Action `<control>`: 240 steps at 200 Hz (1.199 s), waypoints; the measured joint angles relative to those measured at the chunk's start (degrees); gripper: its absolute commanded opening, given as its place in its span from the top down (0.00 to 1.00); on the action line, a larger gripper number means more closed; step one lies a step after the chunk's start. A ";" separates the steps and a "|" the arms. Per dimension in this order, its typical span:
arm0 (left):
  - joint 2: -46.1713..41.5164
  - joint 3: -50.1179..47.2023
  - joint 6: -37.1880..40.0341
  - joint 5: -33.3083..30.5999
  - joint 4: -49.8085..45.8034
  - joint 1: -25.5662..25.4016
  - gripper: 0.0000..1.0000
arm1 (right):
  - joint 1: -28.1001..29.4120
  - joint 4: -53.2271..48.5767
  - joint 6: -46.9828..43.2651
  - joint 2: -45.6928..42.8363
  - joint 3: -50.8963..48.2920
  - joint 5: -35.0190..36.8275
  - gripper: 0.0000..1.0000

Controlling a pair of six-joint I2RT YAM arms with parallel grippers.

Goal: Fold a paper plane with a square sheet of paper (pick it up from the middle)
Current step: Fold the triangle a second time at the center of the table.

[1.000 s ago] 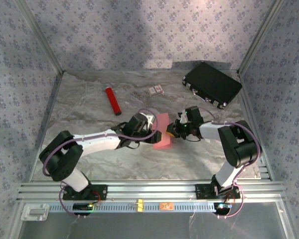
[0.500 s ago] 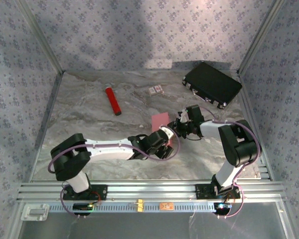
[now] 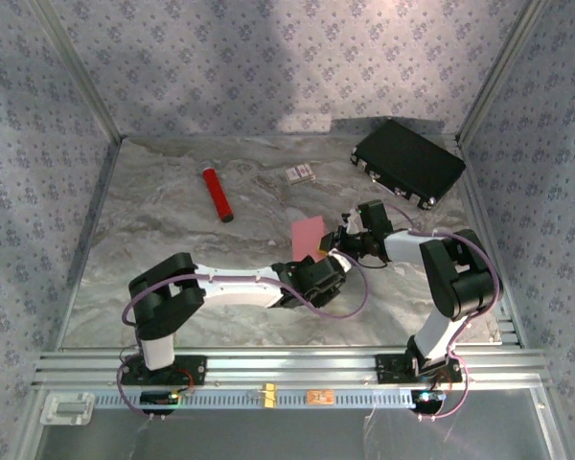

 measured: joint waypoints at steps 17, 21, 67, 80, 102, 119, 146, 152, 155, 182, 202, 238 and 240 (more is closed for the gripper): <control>0.70 0.13 0.44 -0.87 -0.83 0.00 0.30 | -0.04 -0.15 -0.02 0.00 0.04 0.00 0.82; 0.85 0.17 0.59 -1.09 -1.01 0.00 0.31 | -0.04 -0.17 -0.02 0.00 0.04 0.00 0.82; 1.46 0.74 1.03 -2.19 -1.46 0.00 0.45 | -0.04 -0.39 0.00 0.07 0.07 0.00 0.82; 1.49 0.83 1.01 -2.36 -1.42 0.02 0.48 | -0.04 -0.46 0.00 0.11 0.11 0.00 0.82; 1.49 0.83 1.11 -2.36 -1.29 0.00 0.56 | -0.04 -0.70 0.00 0.11 0.11 0.00 0.82; 1.49 0.83 0.72 -2.38 -1.22 0.02 0.64 | -0.04 -0.94 0.00 0.11 0.13 0.02 0.81; 1.49 0.83 0.28 -2.56 -1.18 0.02 0.76 | -0.04 -1.05 0.00 0.11 0.13 0.02 0.81; 1.49 0.83 0.24 -2.54 -1.18 0.02 0.79 | -0.04 -1.05 0.00 0.11 0.13 0.02 0.81; 1.49 0.83 0.02 -2.54 -1.11 0.02 0.80 | -0.04 -1.07 0.00 0.11 0.13 0.02 0.81; 1.29 0.68 -1.44 -1.99 -0.61 0.50 0.93 | -0.15 -1.49 0.00 0.11 0.13 0.07 0.80; 0.17 -0.61 -3.02 0.20 0.48 1.64 1.00 | -0.52 -1.99 -0.20 0.11 0.13 0.13 0.80; -4.11 -4.63 -6.58 8.81 3.65 6.29 1.00 | -1.66 -4.26 -1.33 -2.34 -0.37 3.21 0.72; -4.42 -4.90 -6.86 9.46 4.00 6.67 1.00 | -1.77 -4.48 -1.38 -2.80 -0.48 3.52 0.72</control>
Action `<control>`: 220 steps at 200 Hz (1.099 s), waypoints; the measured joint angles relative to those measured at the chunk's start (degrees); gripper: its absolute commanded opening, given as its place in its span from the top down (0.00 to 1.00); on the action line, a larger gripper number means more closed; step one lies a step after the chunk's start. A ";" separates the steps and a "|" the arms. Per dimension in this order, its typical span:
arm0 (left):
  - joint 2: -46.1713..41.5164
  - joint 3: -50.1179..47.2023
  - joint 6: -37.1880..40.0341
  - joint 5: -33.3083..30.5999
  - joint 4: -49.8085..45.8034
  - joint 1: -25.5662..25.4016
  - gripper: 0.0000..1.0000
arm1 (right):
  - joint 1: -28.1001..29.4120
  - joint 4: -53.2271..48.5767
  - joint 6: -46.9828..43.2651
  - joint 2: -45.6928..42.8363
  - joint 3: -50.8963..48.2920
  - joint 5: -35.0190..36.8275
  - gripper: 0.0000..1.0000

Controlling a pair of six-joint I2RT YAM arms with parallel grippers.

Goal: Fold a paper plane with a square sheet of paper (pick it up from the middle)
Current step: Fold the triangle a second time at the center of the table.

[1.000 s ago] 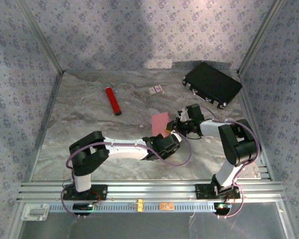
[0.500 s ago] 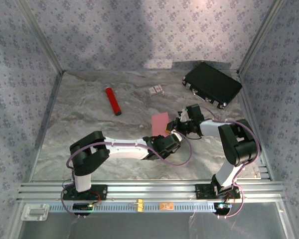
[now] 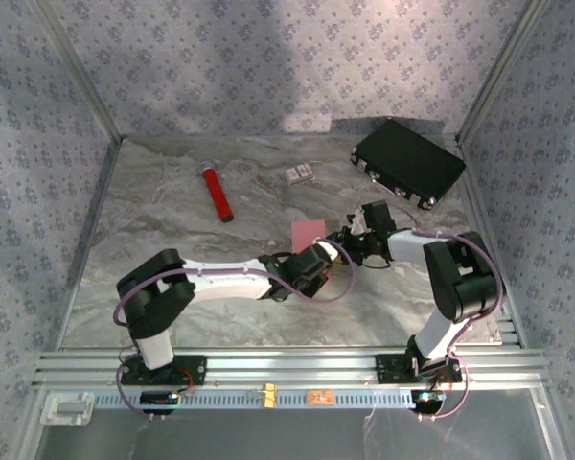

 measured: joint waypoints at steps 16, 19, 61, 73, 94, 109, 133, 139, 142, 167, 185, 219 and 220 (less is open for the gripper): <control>-1.90 -2.19 -2.40 6.16 2.69 3.23 1.00 | -0.76 -1.68 -0.66 -3.32 -0.50 2.32 0.72; -2.14 -2.54 -2.84 7.08 3.17 3.78 1.00 | -0.87 -1.97 -0.76 -3.91 -0.57 2.60 0.72; -2.84 -6.01 -8.20 19.28 8.22 9.57 0.99 | -1.42 -3.45 -1.46 -8.44 -2.58 4.70 0.78; -2.84 -6.29 -9.05 21.29 8.79 9.77 0.98 | -1.07 -3.52 -1.44 -8.52 -3.72 4.63 0.81; -2.84 -6.29 -10.25 23.80 10.12 9.97 0.96 | 0.35 -3.69 -1.22 -8.50 -5.09 4.20 0.85; -2.84 -6.29 -10.86 24.92 10.78 10.10 0.96 | 1.84 -3.45 -1.03 -8.35 -5.22 3.32 0.86; -2.84 -6.32 -11.39 25.99 11.26 10.54 0.92 | 3.82 -2.23 -0.90 -7.63 -5.20 2.12 0.87; -2.84 -6.32 -11.58 26.03 11.32 10.69 0.92 | 4.22 -1.99 -0.76 -7.34 -5.18 1.90 0.87; -2.84 -6.32 -11.58 26.08 11.34 10.73 0.91 | 4.37 -1.84 -0.74 -7.21 -5.16 1.90 0.87; -2.84 -6.34 -12.11 26.45 11.39 11.04 0.86 | 4.92 -0.94 -0.33 -6.21 -5.16 1.49 0.87; -2.84 -6.34 -12.15 26.49 11.41 11.10 0.86 | 4.92 -0.42 0.04 -5.68 -5.16 1.27 0.87; -2.82 -6.34 -12.20 26.49 12.02 11.10 0.90 | 4.92 0.17 0.52 -5.44 -5.16 1.05 0.87; -2.82 -6.34 -12.20 26.49 12.07 11.10 0.90 | 4.92 0.20 0.52 -5.44 -5.16 1.03 0.87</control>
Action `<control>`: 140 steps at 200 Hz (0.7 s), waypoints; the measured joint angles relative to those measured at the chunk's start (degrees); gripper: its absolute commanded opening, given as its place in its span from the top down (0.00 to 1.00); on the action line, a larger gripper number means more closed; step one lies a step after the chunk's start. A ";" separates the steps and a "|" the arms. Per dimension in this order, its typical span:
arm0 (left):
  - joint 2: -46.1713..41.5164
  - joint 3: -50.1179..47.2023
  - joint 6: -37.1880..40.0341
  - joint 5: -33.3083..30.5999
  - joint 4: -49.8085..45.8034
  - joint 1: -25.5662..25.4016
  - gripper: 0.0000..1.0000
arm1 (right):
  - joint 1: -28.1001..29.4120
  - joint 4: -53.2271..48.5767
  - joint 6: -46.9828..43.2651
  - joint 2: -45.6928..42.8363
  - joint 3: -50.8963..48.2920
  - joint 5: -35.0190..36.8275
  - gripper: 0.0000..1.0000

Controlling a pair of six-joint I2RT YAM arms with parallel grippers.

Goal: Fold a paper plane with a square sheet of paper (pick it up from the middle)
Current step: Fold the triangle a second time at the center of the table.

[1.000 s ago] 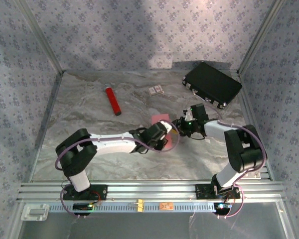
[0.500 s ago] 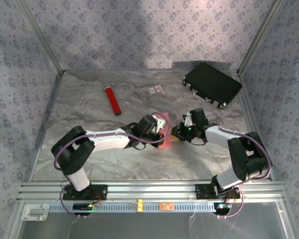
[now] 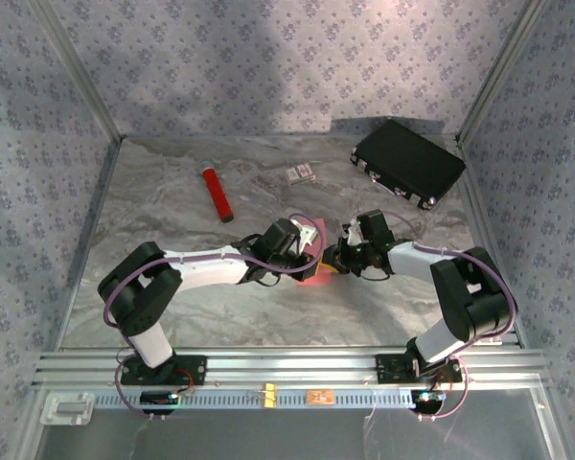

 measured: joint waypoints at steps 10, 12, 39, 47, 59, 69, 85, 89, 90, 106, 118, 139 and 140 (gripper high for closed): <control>0.02 0.00 -0.17 0.00 0.20 0.00 0.93 | 0.00 0.09 0.00 0.00 0.00 0.00 0.87; 0.02 0.00 -0.04 -0.02 0.24 0.00 0.94 | 0.00 0.11 0.00 0.00 0.00 0.00 0.87; 0.09 0.00 0.02 -0.07 0.61 0.07 0.98 | 0.00 0.13 0.02 0.13 0.00 0.02 0.87; 0.09 0.00 0.04 -0.07 0.59 0.17 0.98 | 0.00 0.13 0.02 0.15 0.00 0.02 0.87; 0.09 0.00 0.09 -0.09 0.59 0.33 0.99 | 0.00 0.04 0.02 0.15 0.00 0.20 0.87; 0.09 0.00 0.11 -0.09 0.57 0.37 0.99 | 0.00 -0.17 0.00 0.15 0.00 0.79 0.87; 0.09 0.00 0.33 -0.11 0.50 0.37 0.99 | 0.09 -1.01 0.02 0.13 0.00 2.16 0.88; 0.09 0.00 0.33 -0.11 0.48 0.39 0.99 | 0.17 -1.18 0.02 0.13 -0.02 2.58 0.89; 0.09 0.00 0.37 -0.11 0.46 0.39 0.99 | 0.17 -1.20 0.02 0.13 -0.02 2.69 0.89; 0.09 0.00 0.68 -0.09 0.02 0.37 0.99 | 0.50 -1.60 0.17 -0.04 -0.26 4.76 0.90; 0.22 0.00 0.76 -0.09 -0.35 0.37 0.99 | 0.83 -1.60 0.48 -0.28 -0.83 5.84 0.90; 0.70 0.00 0.98 -0.09 -0.85 0.37 0.99 | 1.38 -1.55 1.20 -0.39 -1.95 6.78 0.90; 0.72 0.00 0.98 -0.09 -0.85 0.37 0.99 | 1.40 -1.55 1.25 -0.39 -1.97 6.82 0.90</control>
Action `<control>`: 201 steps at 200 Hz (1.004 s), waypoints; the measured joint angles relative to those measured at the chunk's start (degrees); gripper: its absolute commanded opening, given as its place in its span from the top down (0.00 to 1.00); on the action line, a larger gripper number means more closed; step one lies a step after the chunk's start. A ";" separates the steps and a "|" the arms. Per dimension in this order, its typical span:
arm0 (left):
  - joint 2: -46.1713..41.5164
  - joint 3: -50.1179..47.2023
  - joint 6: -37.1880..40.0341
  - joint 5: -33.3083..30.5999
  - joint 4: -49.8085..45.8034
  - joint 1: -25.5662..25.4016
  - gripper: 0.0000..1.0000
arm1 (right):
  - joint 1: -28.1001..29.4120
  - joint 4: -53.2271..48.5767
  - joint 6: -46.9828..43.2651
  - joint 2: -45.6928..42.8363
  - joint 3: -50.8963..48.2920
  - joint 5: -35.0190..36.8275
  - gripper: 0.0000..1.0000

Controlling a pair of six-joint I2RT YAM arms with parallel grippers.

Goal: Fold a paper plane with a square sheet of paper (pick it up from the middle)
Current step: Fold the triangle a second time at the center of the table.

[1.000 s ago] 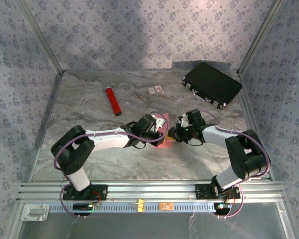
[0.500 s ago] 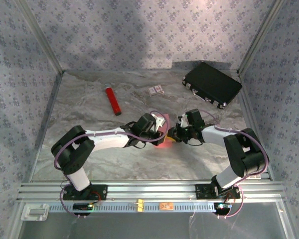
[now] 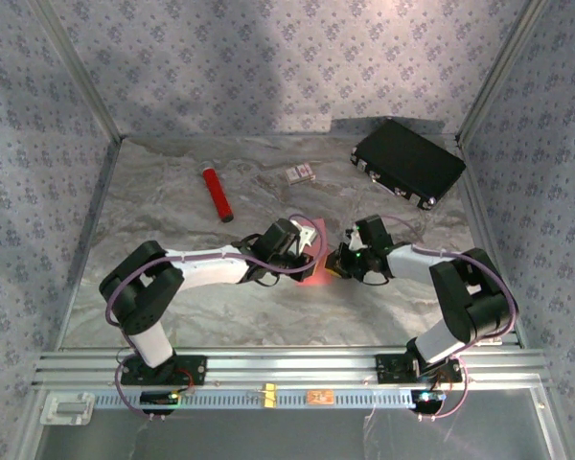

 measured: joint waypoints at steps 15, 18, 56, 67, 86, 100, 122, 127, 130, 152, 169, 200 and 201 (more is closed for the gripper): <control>0.11 0.00 0.04 0.00 -0.13 0.00 0.99 | 0.55 -0.09 0.11 0.00 -0.15 0.39 0.91; 0.13 0.00 0.04 0.02 -0.15 0.00 0.99 | 0.70 -0.11 0.09 0.00 -0.13 0.57 0.91; 0.61 0.04 -0.02 0.26 -0.17 0.00 0.98 | 1.51 -4.15 -2.05 1.27 0.74 3.72 0.92; 1.07 0.04 -0.07 0.50 -0.17 0.02 0.98 | 1.25 -5.49 -3.26 1.53 1.77 4.26 0.92; 1.86 0.07 -0.76 0.85 -0.11 0.00 0.98 | 0.70 -7.08 -5.46 1.99 2.86 4.70 0.92; 2.54 0.22 -1.55 1.01 0.07 0.00 0.97 | 0.09 -8.33 -6.86 1.99 3.32 4.92 0.91; 3.74 0.59 -2.99 1.09 0.66 0.00 0.95 | -0.87 -10.54 -9.33 2.05 4.35 5.27 0.91; 3.89 0.68 -3.26 1.09 0.79 0.00 0.94 | -1.05 -10.95 -9.86 2.08 4.52 5.27 0.91; 4.00 0.72 -3.39 1.09 0.85 0.00 0.94 | -1.14 -11.13 -10.10 2.12 4.63 5.25 0.90; 4.68 1.40 -4.00 1.09 1.49 0.00 0.93 | -1.44 -11.47 -10.75 2.14 4.83 4.59 0.90; 4.98 2.08 -4.13 1.09 1.66 0.00 0.93 | -1.42 -11.37 -10.73 2.14 4.83 3.65 0.90; 5.05 2.54 -4.11 1.05 1.77 0.00 0.93 | -1.42 -10.29 -9.55 1.60 4.74 2.69 0.89; 5.05 2.54 -4.11 1.07 1.77 0.00 0.93 | -1.42 -10.19 -9.49 1.53 4.74 2.64 0.89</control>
